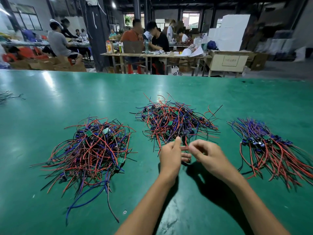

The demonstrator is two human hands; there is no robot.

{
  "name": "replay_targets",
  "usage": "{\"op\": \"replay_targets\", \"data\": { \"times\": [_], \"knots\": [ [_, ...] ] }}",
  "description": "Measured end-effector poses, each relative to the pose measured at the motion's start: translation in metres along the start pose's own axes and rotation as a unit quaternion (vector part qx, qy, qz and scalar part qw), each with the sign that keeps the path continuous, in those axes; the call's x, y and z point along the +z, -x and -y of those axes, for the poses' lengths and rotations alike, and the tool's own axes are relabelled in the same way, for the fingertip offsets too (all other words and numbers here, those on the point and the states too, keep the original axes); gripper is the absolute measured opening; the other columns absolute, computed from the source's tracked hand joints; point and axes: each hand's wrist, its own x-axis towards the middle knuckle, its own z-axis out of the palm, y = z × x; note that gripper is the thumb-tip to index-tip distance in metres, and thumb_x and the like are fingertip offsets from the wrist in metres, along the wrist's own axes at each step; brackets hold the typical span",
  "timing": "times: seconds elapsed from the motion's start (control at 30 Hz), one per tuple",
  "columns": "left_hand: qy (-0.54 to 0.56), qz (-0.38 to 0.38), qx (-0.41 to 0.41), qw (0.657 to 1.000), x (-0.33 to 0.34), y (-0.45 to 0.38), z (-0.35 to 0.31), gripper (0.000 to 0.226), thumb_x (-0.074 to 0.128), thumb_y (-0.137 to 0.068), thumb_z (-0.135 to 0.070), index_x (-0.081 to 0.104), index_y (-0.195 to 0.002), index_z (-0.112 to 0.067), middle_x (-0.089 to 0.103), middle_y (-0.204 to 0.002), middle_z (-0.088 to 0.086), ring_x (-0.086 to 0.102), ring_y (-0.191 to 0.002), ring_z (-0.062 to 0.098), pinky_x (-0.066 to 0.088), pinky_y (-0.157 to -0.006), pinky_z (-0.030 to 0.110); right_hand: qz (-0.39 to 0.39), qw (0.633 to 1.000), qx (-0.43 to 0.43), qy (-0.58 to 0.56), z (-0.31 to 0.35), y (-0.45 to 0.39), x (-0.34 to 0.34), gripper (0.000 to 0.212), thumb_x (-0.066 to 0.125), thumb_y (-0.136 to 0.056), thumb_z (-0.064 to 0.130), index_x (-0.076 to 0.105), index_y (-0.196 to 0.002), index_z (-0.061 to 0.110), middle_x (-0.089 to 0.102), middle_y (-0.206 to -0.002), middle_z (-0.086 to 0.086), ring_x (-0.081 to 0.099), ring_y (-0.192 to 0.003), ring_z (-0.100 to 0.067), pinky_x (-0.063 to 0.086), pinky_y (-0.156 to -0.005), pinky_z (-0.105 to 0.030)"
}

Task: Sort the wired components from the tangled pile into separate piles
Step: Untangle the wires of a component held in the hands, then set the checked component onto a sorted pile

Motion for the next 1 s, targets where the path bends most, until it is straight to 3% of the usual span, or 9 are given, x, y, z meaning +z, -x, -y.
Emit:
{"op": "replay_targets", "data": {
  "times": [0.13, 0.27, 0.43, 0.5, 0.57, 0.7, 0.83, 0.93, 1.0],
  "knots": [
    [0.078, 0.071, -0.077, 0.991, -0.02, -0.006, -0.005, 0.037, 0.063, -0.098, -0.029, 0.072, -0.106, 0.006, 0.069, -0.087, 0.019, 0.063, -0.076, 0.027, 0.054, -0.076, 0.036, 0.098, 0.994, -0.042, -0.019, 0.013, 0.006, 0.007, 0.023, 0.074, -0.092, 0.014, 0.07, -0.074, 0.027, 0.068, -0.074, 0.014, 0.054, -0.066, 0.002, 0.041, -0.065, -0.016],
    [0.073, 0.155, -0.085, 0.981, -0.034, -0.005, -0.005, 0.026, 0.072, -0.088, -0.005, 0.073, -0.113, -0.001, 0.075, -0.089, 0.012, 0.069, -0.071, 0.018, 0.059, -0.069, 0.023, 0.164, 0.985, -0.036, -0.024, 0.024, 0.012, 0.005, 0.015, 0.079, -0.088, 0.022, 0.076, -0.074, 0.022, 0.072, -0.071, 0.003, 0.058, -0.063, -0.005, 0.043, -0.06, -0.017],
    [0.042, 0.171, -0.073, 0.982, -0.041, -0.002, -0.007, 0.038, 0.074, -0.088, -0.008, 0.063, -0.124, -0.012, 0.078, -0.092, 0.008, 0.07, -0.074, 0.011, 0.056, -0.07, 0.019, -0.09, 0.989, 0.022, -0.112, 0.021, 0.006, -0.013, 0.032, 0.059, -0.088, 0.032, 0.067, -0.062, 0.014, 0.063, -0.054, -0.01, 0.049, -0.041, -0.017, 0.035, -0.041, -0.016],
    [0.025, 0.196, -0.078, 0.977, -0.044, 0.0, -0.007, 0.044, 0.076, -0.087, -0.014, 0.06, -0.127, -0.012, 0.078, -0.099, 0.008, 0.07, -0.087, 0.009, 0.056, -0.079, 0.018, -0.238, 0.969, 0.056, 0.033, 0.009, 0.002, -0.015, 0.027, 0.06, -0.09, 0.038, 0.07, -0.072, 0.021, 0.066, -0.06, 0.0, 0.056, -0.053, -0.013, 0.04, -0.055, -0.024],
    [0.029, 0.213, -0.094, 0.972, -0.046, -0.001, -0.007, 0.047, 0.075, -0.087, -0.014, 0.059, -0.13, -0.006, 0.078, -0.103, 0.01, 0.07, -0.093, 0.01, 0.056, -0.083, 0.019, -0.29, 0.948, 0.114, 0.065, -0.001, 0.001, -0.011, 0.022, 0.061, -0.095, 0.04, 0.072, -0.086, 0.024, 0.068, -0.072, 0.007, 0.063, -0.072, -0.015, 0.043, -0.069, -0.032],
    [0.051, 0.237, -0.103, 0.965, -0.049, -0.001, -0.007, 0.022, 0.071, -0.09, -0.008, 0.07, -0.111, -0.001, 0.078, -0.095, 0.007, 0.071, -0.08, 0.008, 0.056, -0.074, 0.018, -0.087, 0.976, 0.2, 0.011, -0.013, -0.007, -0.005, 0.019, 0.053, -0.102, 0.035, 0.071, -0.106, 0.031, 0.073, -0.103, 0.005, 0.065, -0.101, -0.019, 0.05, -0.099, -0.042],
    [0.026, 0.277, -0.096, 0.956, -0.052, 0.0, -0.008, 0.018, 0.069, -0.092, -0.012, 0.076, -0.106, -0.004, 0.076, -0.097, 0.005, 0.069, -0.085, 0.011, 0.056, -0.085, 0.023, 0.061, 0.983, 0.09, 0.144, -0.016, -0.004, -0.007, 0.016, 0.058, -0.101, 0.037, 0.058, -0.108, 0.051, 0.056, -0.133, 0.008, 0.038, -0.135, -0.019, 0.024, -0.115, -0.045],
    [0.027, 0.305, -0.094, 0.947, -0.054, 0.003, -0.01, 0.026, 0.07, -0.09, -0.014, 0.074, -0.114, -0.004, 0.074, -0.095, 0.003, 0.068, -0.086, 0.011, 0.057, -0.082, 0.023, -0.019, 0.982, 0.026, 0.185, -0.01, 0.003, -0.008, 0.011, 0.066, -0.093, 0.043, 0.06, -0.1, 0.049, 0.047, -0.131, 0.016, 0.031, -0.126, -0.011, 0.019, -0.096, -0.03],
    [0.03, 0.31, -0.101, 0.945, -0.052, 0.007, -0.011, 0.033, 0.073, -0.088, -0.014, 0.071, -0.119, -0.002, 0.073, -0.091, 0.003, 0.068, -0.084, 0.009, 0.056, -0.079, 0.02, -0.094, 0.979, -0.053, 0.17, -0.003, 0.005, -0.009, 0.014, 0.072, -0.091, 0.033, 0.066, -0.102, 0.036, 0.057, -0.122, 0.019, 0.043, -0.118, -0.011, 0.026, -0.092, -0.033]
  ]
}}
